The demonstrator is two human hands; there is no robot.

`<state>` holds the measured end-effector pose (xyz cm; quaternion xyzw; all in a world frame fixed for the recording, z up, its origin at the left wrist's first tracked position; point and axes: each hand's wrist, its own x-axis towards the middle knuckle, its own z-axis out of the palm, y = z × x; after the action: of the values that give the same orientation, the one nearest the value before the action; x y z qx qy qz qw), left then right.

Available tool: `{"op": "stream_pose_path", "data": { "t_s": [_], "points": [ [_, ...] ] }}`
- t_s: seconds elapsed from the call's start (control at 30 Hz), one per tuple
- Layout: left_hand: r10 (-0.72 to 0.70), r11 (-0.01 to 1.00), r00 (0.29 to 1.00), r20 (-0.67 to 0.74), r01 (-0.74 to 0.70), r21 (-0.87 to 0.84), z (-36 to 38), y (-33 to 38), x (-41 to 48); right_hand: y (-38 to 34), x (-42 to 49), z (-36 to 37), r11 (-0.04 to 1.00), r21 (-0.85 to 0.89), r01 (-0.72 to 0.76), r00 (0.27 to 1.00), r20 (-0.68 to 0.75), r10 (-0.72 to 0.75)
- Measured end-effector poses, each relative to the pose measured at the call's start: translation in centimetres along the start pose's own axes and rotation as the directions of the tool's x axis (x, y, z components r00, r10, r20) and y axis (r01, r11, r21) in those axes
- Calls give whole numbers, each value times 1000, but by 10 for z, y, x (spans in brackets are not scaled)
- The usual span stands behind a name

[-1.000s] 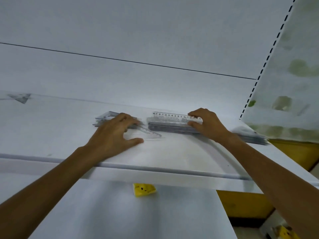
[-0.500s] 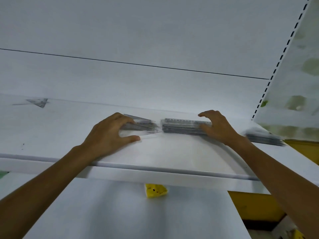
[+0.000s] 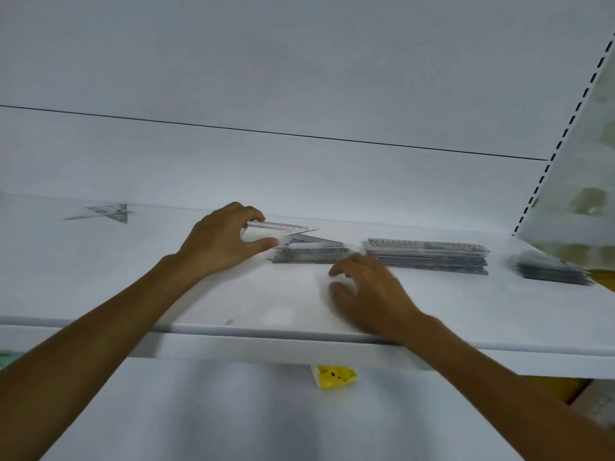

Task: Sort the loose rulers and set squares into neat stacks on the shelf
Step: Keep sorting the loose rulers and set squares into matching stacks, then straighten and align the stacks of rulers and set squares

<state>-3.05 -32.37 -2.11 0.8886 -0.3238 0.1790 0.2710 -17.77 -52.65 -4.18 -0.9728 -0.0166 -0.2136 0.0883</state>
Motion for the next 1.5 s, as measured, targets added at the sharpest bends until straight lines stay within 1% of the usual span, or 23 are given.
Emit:
{"op": "stream_pose_path", "data": {
  "t_s": [0.07,0.13,0.3,0.43,0.67,0.87,0.97,1.03,1.17,1.4,1.5],
  "points": [
    [-6,1000,1000,25,6,-9,-1,-5,7,-12,-3,11,998,-66,-9,997,70,13],
    [-3,999,999,38,4,-34,0,-6,14,-16,-5,14,997,-65,-31,995,96,37],
    [8,998,992,127,0,-59,15,3,25,-19,-6,13,996,-3,-85,992,91,85],
    [29,998,981,192,-17,-63,28,12,33,-22,-9,12,995,-16,-95,993,72,96],
    [77,990,980,184,-54,-127,38,25,45,-23,-10,13,994,-18,-111,992,60,112],
    [49,993,989,141,-33,-116,47,30,51,-23,-11,14,995,-20,-100,994,47,101],
    [48,998,979,196,-38,-56,54,31,51,-23,-11,14,995,-21,-100,994,34,100],
    [53,998,968,243,-43,-46,58,30,50,-23,-11,14,995,-20,-100,995,26,100],
    [53,998,964,260,-42,-50,59,29,52,-22,-11,14,995,-29,-92,995,25,93],
    [69,997,978,199,-59,-56,49,21,49,-20,-11,14,996,-28,-83,996,27,84],
    [34,997,981,190,-22,-69,37,7,45,-19,-11,12,997,-31,-68,998,11,68]
  ]
}}
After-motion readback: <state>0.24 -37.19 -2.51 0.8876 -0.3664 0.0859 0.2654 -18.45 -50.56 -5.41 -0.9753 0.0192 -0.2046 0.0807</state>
